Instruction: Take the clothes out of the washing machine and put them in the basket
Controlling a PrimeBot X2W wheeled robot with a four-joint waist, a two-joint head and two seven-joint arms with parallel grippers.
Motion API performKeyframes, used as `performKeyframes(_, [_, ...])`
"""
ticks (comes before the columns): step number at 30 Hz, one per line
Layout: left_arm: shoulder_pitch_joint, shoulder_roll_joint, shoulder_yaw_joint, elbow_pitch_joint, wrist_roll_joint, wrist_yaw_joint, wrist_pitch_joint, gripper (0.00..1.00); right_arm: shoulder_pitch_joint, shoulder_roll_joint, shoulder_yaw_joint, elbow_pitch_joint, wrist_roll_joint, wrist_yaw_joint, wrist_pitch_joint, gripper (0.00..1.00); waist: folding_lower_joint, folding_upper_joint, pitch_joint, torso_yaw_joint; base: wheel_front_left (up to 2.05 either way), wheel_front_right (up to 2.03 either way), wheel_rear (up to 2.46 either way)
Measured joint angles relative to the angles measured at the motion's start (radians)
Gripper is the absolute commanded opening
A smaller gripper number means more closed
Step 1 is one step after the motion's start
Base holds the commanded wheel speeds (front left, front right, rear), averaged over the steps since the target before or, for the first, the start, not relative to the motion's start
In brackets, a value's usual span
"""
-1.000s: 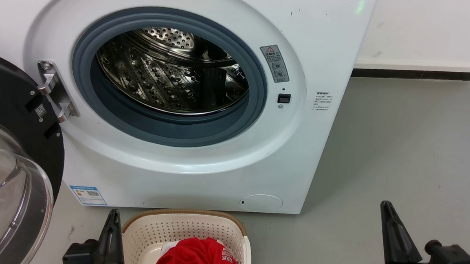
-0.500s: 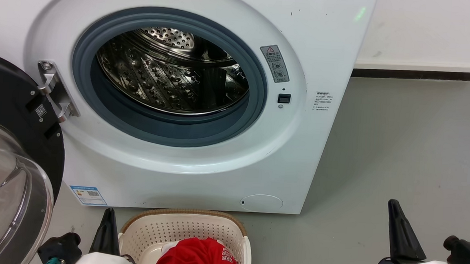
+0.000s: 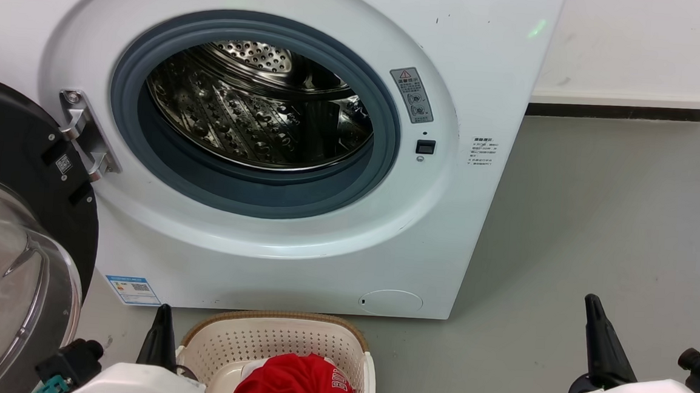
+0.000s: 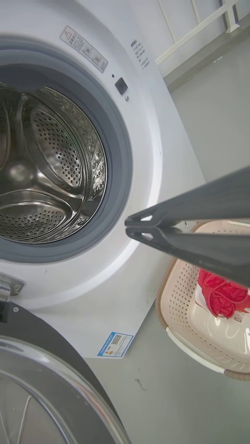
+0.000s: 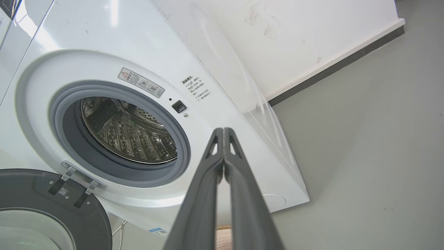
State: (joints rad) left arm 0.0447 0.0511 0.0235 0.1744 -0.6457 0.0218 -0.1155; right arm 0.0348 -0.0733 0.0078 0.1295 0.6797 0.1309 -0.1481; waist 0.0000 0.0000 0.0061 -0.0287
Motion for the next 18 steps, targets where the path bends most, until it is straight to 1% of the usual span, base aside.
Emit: performKeyframes(18, [-0.038, 0.0, 0.023, 0.02, -0.253, -0.04, 0.061, 0.0, -0.036, -0.006, -0.014, 0.029, 0.259, 0.0, 0.053, 0.0, -0.0001, 0.0, -0.001, 0.005, 0.0, 0.0, 0.0])
